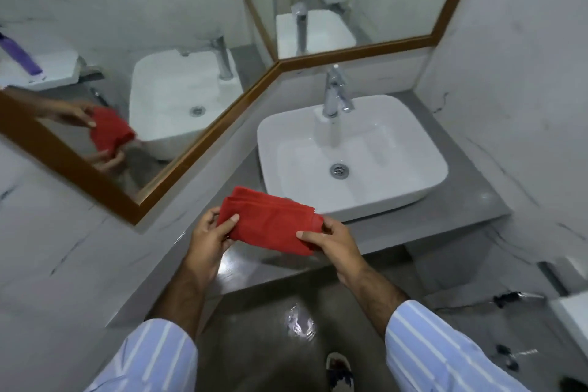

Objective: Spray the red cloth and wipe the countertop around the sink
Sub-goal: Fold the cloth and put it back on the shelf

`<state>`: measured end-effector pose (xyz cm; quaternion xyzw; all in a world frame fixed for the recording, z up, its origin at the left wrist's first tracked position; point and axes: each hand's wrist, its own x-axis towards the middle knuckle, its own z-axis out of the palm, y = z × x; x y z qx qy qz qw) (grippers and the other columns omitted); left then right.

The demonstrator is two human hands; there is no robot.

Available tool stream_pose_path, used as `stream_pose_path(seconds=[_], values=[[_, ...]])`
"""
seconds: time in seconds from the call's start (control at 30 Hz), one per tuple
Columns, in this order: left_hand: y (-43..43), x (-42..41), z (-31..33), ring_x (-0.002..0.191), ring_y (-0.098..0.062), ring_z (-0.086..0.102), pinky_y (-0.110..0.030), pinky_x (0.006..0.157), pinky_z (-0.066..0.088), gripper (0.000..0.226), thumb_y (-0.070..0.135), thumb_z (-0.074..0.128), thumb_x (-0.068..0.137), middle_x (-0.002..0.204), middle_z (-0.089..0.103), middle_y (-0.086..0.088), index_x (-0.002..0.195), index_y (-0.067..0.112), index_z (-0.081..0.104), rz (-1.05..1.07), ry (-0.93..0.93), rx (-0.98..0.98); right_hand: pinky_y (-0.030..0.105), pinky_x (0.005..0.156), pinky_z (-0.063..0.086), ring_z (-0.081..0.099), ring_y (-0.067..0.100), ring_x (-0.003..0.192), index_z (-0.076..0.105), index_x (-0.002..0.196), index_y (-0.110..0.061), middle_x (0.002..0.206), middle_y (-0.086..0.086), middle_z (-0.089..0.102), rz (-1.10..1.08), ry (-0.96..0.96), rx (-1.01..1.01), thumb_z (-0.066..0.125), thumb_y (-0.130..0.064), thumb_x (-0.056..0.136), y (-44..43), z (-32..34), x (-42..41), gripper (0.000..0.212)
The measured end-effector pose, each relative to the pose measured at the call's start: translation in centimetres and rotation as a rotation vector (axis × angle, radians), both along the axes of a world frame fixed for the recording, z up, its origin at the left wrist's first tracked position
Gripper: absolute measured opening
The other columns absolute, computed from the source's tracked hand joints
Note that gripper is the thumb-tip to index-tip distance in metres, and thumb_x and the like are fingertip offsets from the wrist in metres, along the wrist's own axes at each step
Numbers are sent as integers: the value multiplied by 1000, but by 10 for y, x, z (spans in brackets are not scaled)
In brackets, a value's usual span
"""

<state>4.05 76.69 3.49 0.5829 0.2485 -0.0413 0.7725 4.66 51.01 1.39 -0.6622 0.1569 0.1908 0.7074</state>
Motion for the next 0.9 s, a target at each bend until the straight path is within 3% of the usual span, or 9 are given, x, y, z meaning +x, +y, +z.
stream_pose_path(seconds=[0.23, 0.3, 0.4, 0.47, 0.57, 0.67, 0.8, 0.87, 0.9], values=[[-131, 50, 62, 91, -15, 74, -28, 79, 65, 22, 1, 70, 94, 95, 80, 4, 100, 22, 68, -342, -170, 49, 28, 74, 64, 80, 17, 97, 72, 117, -22, 105, -3, 83, -225, -59, 34, 95, -29, 64, -131, 62, -21, 58], [-185, 60, 75, 90, -15, 75, -27, 81, 66, 23, 0, 70, 94, 96, 80, 2, 101, 22, 70, -465, -212, 74, 30, 72, 63, 80, 18, 91, 74, 112, -17, 102, 0, 83, -335, -35, 39, 92, -32, 67, -180, 71, -35, 50], [-268, 68, 87, 92, -17, 75, -31, 82, 65, 22, 0, 70, 93, 99, 79, -2, 103, 19, 72, -642, -273, 102, 27, 65, 62, 74, 12, 73, 73, 87, -16, 78, -2, 77, -500, 2, 47, 86, -32, 77, -252, 84, -60, 22], [-322, 68, 92, 92, -16, 74, -30, 79, 63, 22, 1, 71, 93, 99, 79, -2, 103, 20, 73, -746, -311, 149, 21, 57, 59, 70, 9, 68, 71, 88, -14, 75, -1, 75, -558, 15, -11, 82, -25, 87, -297, 88, -80, 15], [-413, 65, 94, 91, -17, 73, -24, 73, 62, 18, 4, 73, 93, 99, 78, -2, 103, 19, 75, -896, -369, 235, 27, 61, 62, 75, 12, 75, 72, 106, -10, 93, 8, 80, -647, 49, -61, 79, -17, 89, -365, 86, -113, 20], [-493, 60, 91, 96, -21, 71, -35, 86, 60, 19, 5, 75, 91, 101, 77, -5, 103, 20, 76, -1033, -474, 358, 30, 61, 65, 75, 16, 74, 71, 104, -9, 90, 7, 77, -699, 111, -58, 77, -11, 90, -412, 78, -143, 15], [-596, 39, 88, 86, 4, 66, -17, 85, 50, 25, 6, 76, 89, 93, 74, 10, 95, 31, 73, -1266, -756, 644, 36, 76, 65, 79, 31, 94, 73, 96, -8, 98, 17, 79, -782, 231, -90, 75, -11, 85, -455, 58, -182, 12], [-635, 25, 83, 89, -6, 68, -24, 88, 52, 20, 7, 74, 90, 97, 76, 5, 101, 23, 75, -1366, -861, 759, 46, 88, 65, 79, 35, 99, 73, 94, -3, 99, 20, 80, -825, 282, -77, 77, -8, 82, -466, 46, -195, 14], [-659, 17, 78, 93, -14, 70, -29, 90, 53, 20, 7, 73, 90, 100, 77, 2, 105, 19, 76, -1424, -925, 817, 45, 86, 67, 79, 33, 95, 73, 90, -3, 96, 19, 79, -852, 305, -64, 78, -6, 81, -472, 38, -202, 11]])
